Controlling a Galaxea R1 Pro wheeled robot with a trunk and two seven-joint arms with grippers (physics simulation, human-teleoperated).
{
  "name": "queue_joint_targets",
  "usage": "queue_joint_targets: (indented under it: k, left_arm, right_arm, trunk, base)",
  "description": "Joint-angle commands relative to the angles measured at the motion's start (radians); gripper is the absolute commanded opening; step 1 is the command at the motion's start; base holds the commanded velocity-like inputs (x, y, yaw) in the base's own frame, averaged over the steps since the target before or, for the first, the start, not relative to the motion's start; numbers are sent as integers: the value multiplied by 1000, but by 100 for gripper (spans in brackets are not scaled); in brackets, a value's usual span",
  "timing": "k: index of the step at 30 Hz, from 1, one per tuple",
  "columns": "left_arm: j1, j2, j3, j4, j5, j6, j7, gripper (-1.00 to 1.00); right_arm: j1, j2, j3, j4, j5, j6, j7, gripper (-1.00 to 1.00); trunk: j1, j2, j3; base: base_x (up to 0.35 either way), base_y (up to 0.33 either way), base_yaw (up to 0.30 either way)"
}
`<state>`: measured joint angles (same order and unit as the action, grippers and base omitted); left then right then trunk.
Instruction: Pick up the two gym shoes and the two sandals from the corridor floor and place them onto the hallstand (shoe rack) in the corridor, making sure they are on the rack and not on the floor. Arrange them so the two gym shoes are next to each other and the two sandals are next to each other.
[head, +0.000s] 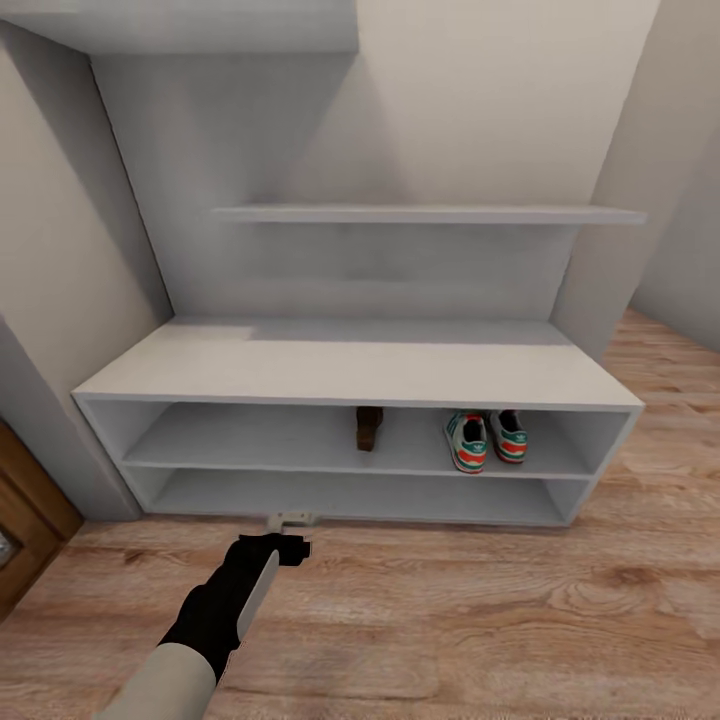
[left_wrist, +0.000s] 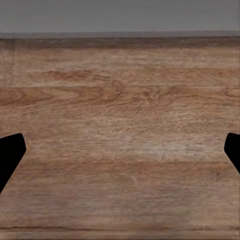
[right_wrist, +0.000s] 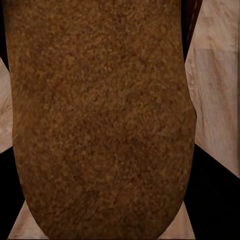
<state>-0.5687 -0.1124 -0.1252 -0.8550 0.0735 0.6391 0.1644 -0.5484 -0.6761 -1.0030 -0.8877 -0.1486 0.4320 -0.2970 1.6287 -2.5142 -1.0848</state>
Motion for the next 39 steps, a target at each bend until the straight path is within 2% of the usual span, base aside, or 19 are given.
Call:
queue_joint_targets:
  k: [1,8,12,14,15,16,18,20,24,28,32,34,39]
  left_arm:
    - [0,0,-2,-1,8,4,7,100]
    - [0,0,-2,-1,8,3,6,100]
    - [0,0,-2,-1,8,2,6,100]
    - [0,0,-2,-1,8,1,6,100]
    - [0,0,-2,-1,8,1,6,100]
    - [0,0,-2,-1,8,1,6,100]
    - [0,0,-2,-1,8,1,6,100]
    - [0,0,-2,-1,8,1,6,100]
    - [0,0,-2,-1,8,1,6,100]
    - [0,0,-2,-1,8,1,6,100]
    - [0,0,-2,-1,8,1,6,100]
    - [0,0,-2,-1,8,1,6,100]
    - [0,0,-2,-1,8,1,6,100]
  right_arm:
    - [-1,0,1,-2,-9,4,-7,-100]
    - [-1,1,3,-1,-9,4,-5,-100]
    - [-1,6,8,0,-10,4,-4,-100]
    - [-1,20,56,1,-10,4,-4,-100]
    - [-1,24,68,1,-10,4,-4,-100]
    - [-1,36,117,0,-11,4,-4,-100]
    - [-1,42,159,0,-12,4,-4,-100]
    - [-1,45,173,1,-13,4,-4,-100]
    - [-1,87,197,0,-13,4,-1,-100]
    - [-1,105,209,0,-13,4,-1,-100]
    - [-1,114,252,0,-14,4,-1,-100]
    - [-1,117,296,0,-18,4,-2,-100]
    - [-1,121,354,-2,-20,4,-3,-100]
  trunk:
    - [0,0,-1]
    - [0,0,-1]
    - [0,0,-1]
    - [0,0,-1]
    - [0,0,-1]
    - [0,0,-1]
    - [0,0,-1]
    - [0,0,-1]
    - [0,0,-1]
    - [0,0,-1]
    - [0,0,-1]
    - [0,0,-1]
    - [0,0,-1]
  base:
    - [-105,287,0]
    - [-76,271,0]
    - [-10,64,0]
    - [-2,11,0]
    - [-1,7,0]
    - [0,3,0]
    - [0,2,0]
    - [0,0,0]
    - [0,0,0]
    - [0,0,0]
    - [0,0,0]
    - [0,0,0]
    - [0,0,0]
